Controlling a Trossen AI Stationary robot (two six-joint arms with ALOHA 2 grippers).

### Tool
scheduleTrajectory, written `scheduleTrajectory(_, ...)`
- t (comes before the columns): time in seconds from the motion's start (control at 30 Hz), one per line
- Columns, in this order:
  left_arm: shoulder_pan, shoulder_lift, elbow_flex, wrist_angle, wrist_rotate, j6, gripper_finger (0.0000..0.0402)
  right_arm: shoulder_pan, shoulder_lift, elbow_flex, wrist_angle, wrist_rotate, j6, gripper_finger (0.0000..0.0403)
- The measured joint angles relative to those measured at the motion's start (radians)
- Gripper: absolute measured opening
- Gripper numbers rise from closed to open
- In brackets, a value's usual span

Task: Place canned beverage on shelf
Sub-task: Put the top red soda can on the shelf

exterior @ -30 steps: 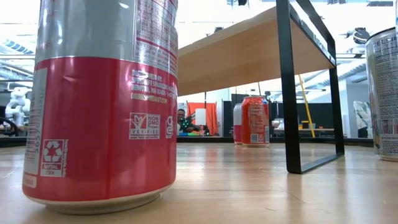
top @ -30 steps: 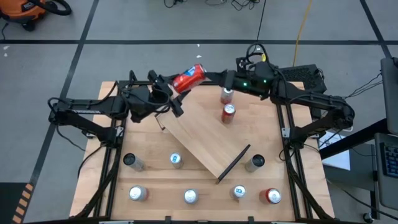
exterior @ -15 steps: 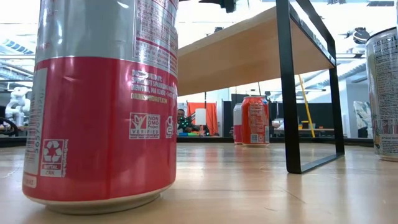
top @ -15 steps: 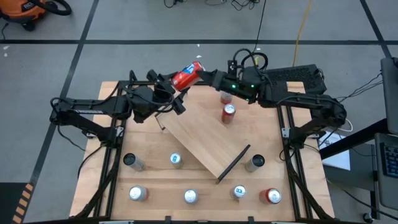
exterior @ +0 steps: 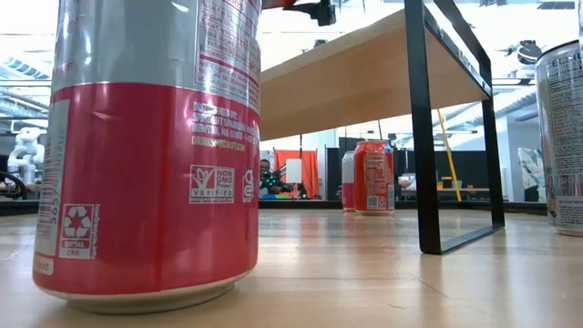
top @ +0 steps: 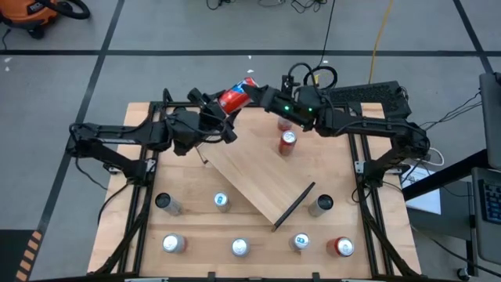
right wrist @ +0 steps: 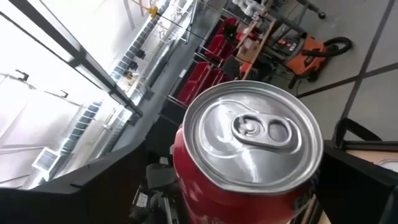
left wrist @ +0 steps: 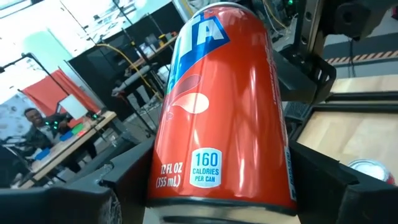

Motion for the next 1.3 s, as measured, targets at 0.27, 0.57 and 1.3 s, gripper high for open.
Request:
scheduleTrajectory(0.27,0.000,0.007,0.000,0.028,-0.009,0.004,0.0291,-0.011,-0.001,0.000,-0.004,-0.004,0.001,0.0392)
scheduleTrajectory(0.57,0.000,0.009,-0.001,0.027,0.003,0.004,0.0291,-0.014,-0.001,0.001,-0.012,0.045,0.011,0.0389)
scheduleTrajectory(1.3,0.001,0.008,-0.001,0.032,-0.018,0.001,0.0291,-0.013,-0.001,0.001,-0.034,-0.010,0.019,0.0352)
